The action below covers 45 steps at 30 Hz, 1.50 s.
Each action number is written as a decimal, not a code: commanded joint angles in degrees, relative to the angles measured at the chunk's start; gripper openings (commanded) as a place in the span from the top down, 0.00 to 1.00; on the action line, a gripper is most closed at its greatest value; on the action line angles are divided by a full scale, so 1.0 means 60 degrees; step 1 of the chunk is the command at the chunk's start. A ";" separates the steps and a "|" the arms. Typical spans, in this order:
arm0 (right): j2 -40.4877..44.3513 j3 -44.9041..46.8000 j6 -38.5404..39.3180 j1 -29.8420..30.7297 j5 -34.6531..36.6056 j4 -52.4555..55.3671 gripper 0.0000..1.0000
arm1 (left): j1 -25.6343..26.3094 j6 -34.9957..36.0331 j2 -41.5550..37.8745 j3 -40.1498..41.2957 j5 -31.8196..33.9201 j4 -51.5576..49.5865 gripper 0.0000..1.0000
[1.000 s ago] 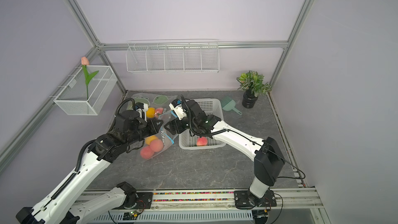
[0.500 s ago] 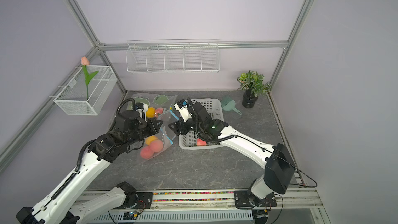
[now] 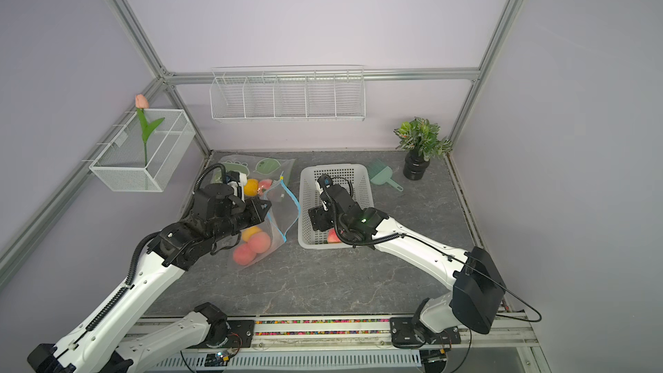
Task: Place the peach in a zip-top bag and seal the zipper
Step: Place the peach in the zipper food storage bag, then pick up the peach from the basket.
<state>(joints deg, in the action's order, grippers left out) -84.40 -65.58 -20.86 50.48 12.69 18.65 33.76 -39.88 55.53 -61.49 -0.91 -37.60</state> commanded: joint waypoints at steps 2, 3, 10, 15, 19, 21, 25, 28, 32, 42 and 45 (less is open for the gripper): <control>-0.0563 -0.0274 -0.0762 -0.0153 -0.0020 0.1520 0.18 | 0.0017 -0.0034 0.0002 0.0087 0.0145 -0.0088 1.00; -0.0705 -0.0339 -0.0805 -0.0200 -0.0076 0.1693 0.18 | 0.0014 -0.0047 -0.0012 0.0098 0.0151 -0.0090 1.00; -0.1739 -0.0967 -0.1170 -0.0454 -0.0147 0.2908 0.18 | 0.0014 -0.0048 -0.0041 0.0083 0.0151 -0.0119 1.00; -0.2221 -0.1273 -0.1225 -0.0552 -0.0260 0.3214 0.18 | 0.0021 -0.0049 -0.0056 0.0068 0.0151 -0.0149 1.00; -0.2567 -0.1416 -0.1298 -0.0640 -0.0247 0.3427 0.18 | 0.0021 -0.0061 -0.0071 0.0068 0.0180 -0.0163 1.00; -0.2718 -0.1444 -0.1327 -0.0699 -0.0289 0.3442 0.18 | 0.0013 -0.0057 -0.0078 0.0068 0.0180 -0.0163 1.00; -0.2993 -0.1491 -0.1342 -0.0797 -0.0447 0.3441 0.19 | 0.0017 -0.0048 -0.0070 0.0054 0.0193 -0.0192 1.00; -0.3216 -0.1543 -0.1350 -0.0839 -0.0658 0.3464 0.19 | 0.0015 -0.0048 -0.0117 0.0054 0.0227 -0.0222 1.00; -0.3506 -0.1592 -0.1383 -0.0855 -0.0814 0.3498 0.23 | 0.0016 -0.0041 -0.0116 0.0054 0.0250 -0.0222 1.00; -0.2996 -0.1549 -0.1500 -0.0866 -0.0566 0.3165 0.37 | 0.0014 -0.0027 -0.0128 0.0054 0.0279 -0.0251 1.00; -0.2665 -0.1523 -0.1531 -0.0898 -0.0515 0.3000 0.42 | 0.0014 -0.0027 -0.0116 0.0061 0.0272 -0.0222 1.00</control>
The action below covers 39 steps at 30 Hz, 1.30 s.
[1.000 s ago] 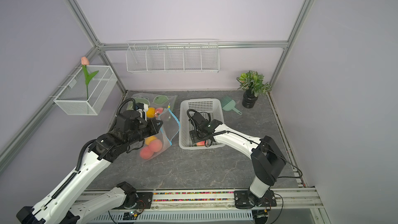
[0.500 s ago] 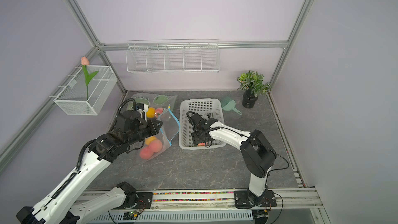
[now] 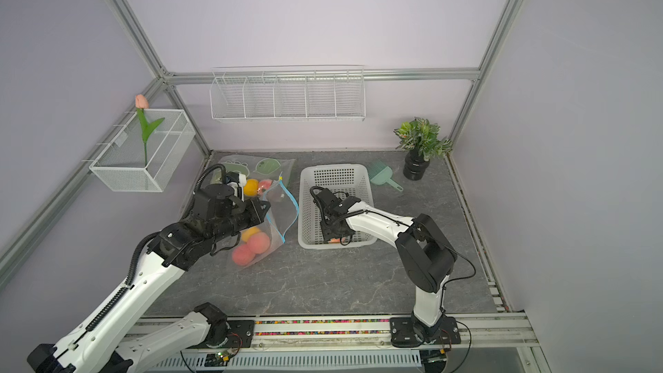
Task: Place the peach in a zip-top bag and seal the zipper
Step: Pick up the peach from the basket, then place the peach in the zipper food storage bag.
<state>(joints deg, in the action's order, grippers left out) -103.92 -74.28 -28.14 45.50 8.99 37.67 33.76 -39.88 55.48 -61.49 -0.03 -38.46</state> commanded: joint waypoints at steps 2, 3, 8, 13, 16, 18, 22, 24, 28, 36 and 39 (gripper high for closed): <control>0.0839 -0.0063 -0.0334 -0.0100 0.0116 -0.0298 0.44 | 0.0014 -0.0035 -0.0092 0.0056 0.0123 -0.0051 1.00; 0.0967 -0.0043 -0.0327 -0.0104 0.0125 -0.0388 0.45 | 0.0021 -0.0037 -0.0078 0.0064 0.0103 -0.0050 1.00; 0.1934 0.0105 -0.0168 -0.0130 0.0092 -0.1226 0.45 | 0.0019 -0.0039 -0.0026 0.0068 0.0055 -0.0011 1.00; 0.2933 0.0178 0.0332 -0.0123 -0.0310 -0.2495 0.44 | 0.0014 -0.0055 0.0008 0.0083 0.0029 0.0029 1.00; 0.3367 0.0102 0.0654 -0.0100 -0.0757 -0.3263 0.44 | 0.0016 -0.0063 0.0029 0.0083 0.0013 0.0052 1.00; 0.3545 -0.0006 0.0876 -0.0042 -0.0961 -0.3658 0.44 | 0.0016 -0.0084 0.0067 0.0098 0.0005 0.0067 1.00; 0.3688 -0.0305 0.1377 0.0128 -0.1536 -0.4477 0.42 | 0.0014 -0.0085 0.0162 0.0083 -0.0054 0.0139 1.00; 0.3627 -0.0492 0.1545 0.0229 -0.1916 -0.4789 0.41 | 0.0020 -0.0095 0.0200 0.0068 -0.0110 0.0156 1.00; 0.3218 -0.1106 0.1722 0.0487 -0.2524 -0.4833 0.41 | 0.0014 -0.0089 0.0272 0.0027 -0.0113 0.0183 1.00; 0.2200 -0.1664 0.1580 0.0792 -0.2850 -0.4605 0.41 | 0.0024 -0.0048 0.0324 -0.0179 -0.0123 0.0126 1.00; 0.1964 -0.1676 0.1511 0.0847 -0.2876 -0.4608 0.40 | 0.0025 -0.0027 0.0260 -0.0210 -0.0085 0.0114 1.00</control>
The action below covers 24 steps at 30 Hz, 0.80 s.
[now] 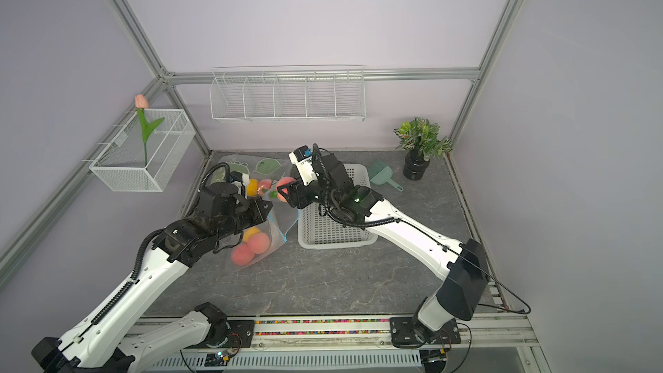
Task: Place the peach in a zip-top bag and seal the zipper
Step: Place the peach in the zipper food storage bag.
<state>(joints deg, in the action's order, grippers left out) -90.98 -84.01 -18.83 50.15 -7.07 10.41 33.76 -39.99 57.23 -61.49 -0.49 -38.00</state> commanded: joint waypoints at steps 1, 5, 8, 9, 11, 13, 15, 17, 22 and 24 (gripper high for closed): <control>-0.0266 -0.0065 -0.0043 0.0075 -0.0213 -0.0059 0.40 | 0.0021 -0.0001 -0.0045 -0.0225 0.0027 0.0027 1.00; -0.0573 -0.0148 -0.0072 0.0128 -0.0297 0.0163 0.38 | 0.0013 0.0023 -0.0112 -0.0239 0.0067 0.0034 1.00; -0.0778 -0.0223 -0.0094 0.0166 -0.0324 0.0310 0.38 | 0.0015 0.0045 -0.0117 -0.0244 0.0049 0.0065 1.00; -0.0845 -0.0254 -0.0098 0.0167 -0.0316 0.0367 0.38 | 0.0015 0.0028 -0.0120 -0.0239 0.0032 0.0075 1.00; -0.0963 -0.0317 -0.0098 0.0182 -0.0330 0.0471 0.38 | 0.0015 0.0042 -0.0127 -0.0239 0.0035 0.0093 1.00; -0.1050 -0.0349 -0.0107 0.0200 -0.0342 0.0536 0.37 | 0.0016 0.0043 -0.0151 -0.0217 0.0014 0.0121 1.00; -0.1103 -0.0362 -0.0110 0.0223 -0.0333 0.0550 0.35 | 0.0013 0.0043 -0.0175 -0.0210 0.0003 0.0136 1.00; -0.1148 -0.0391 -0.0110 0.0225 -0.0330 0.0549 0.32 | 0.0017 0.0043 -0.0171 -0.0201 -0.0013 0.0122 1.00; -0.1184 -0.0422 -0.0057 0.0241 -0.0350 0.0536 0.27 | 0.0023 0.0053 -0.0164 -0.0181 -0.0033 0.0093 1.00; -0.1186 -0.0403 -0.0041 0.0247 -0.0360 0.0521 0.26 | 0.0021 0.0050 -0.0166 -0.0173 -0.0013 0.0093 1.00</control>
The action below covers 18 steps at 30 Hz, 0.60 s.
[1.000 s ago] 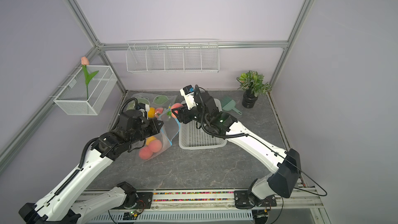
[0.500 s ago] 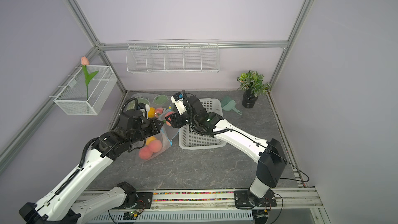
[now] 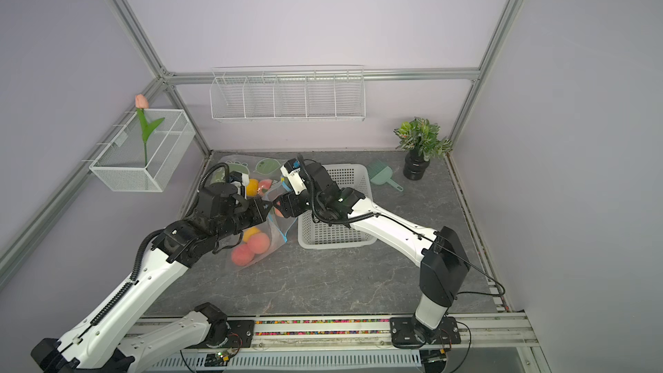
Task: Place the peach in a zip-top bag and seal the zipper
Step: Place the peach in the zipper food storage bag.
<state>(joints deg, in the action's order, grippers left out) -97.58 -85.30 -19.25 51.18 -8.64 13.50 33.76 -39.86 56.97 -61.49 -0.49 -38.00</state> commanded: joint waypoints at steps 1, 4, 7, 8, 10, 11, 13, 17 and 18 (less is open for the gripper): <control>-0.0074 -0.0195 0.0025 0.0073 -0.0112 -0.0008 0.25 | 0.0015 0.0036 -0.0124 -0.0144 -0.0019 0.0093 1.00; -0.0019 -0.0154 0.0069 0.0069 -0.0134 -0.0057 0.23 | 0.0015 0.0034 -0.0106 -0.0122 -0.0005 0.0084 1.00; 0.0061 -0.0099 0.0126 0.0077 -0.0141 -0.0121 0.23 | 0.0014 0.0033 -0.0083 -0.0107 0.0001 0.0065 1.00; 0.0109 -0.0072 0.0137 0.0069 -0.0156 -0.0158 0.23 | 0.0019 0.0032 -0.0089 -0.0095 -0.0006 0.0064 1.00; 0.0198 0.0032 0.0170 0.0077 -0.0150 -0.0275 0.23 | 0.0021 0.0036 -0.0090 -0.0074 0.0003 0.0078 1.00; 0.0282 0.0113 0.0184 0.0071 -0.0141 -0.0410 0.22 | 0.0016 0.0029 -0.0092 -0.0064 0.0001 0.0078 1.00; 0.0450 0.0287 0.0229 0.0073 -0.0138 -0.0665 0.22 | 0.0014 0.0036 -0.0105 -0.0035 0.0020 0.0064 1.00; 0.0832 0.0549 0.0473 0.0077 0.0056 -0.0936 0.22 | 0.0013 0.0038 -0.0142 0.0006 0.0092 0.0020 1.00; 0.0933 0.0602 0.0548 0.0073 0.0126 -0.0967 0.21 | 0.0016 0.0050 -0.0160 0.0013 0.0102 0.0007 1.00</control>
<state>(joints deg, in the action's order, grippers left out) -95.46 -82.83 -17.85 51.22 -8.60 10.90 33.76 -39.86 56.90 -61.49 -0.45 -38.02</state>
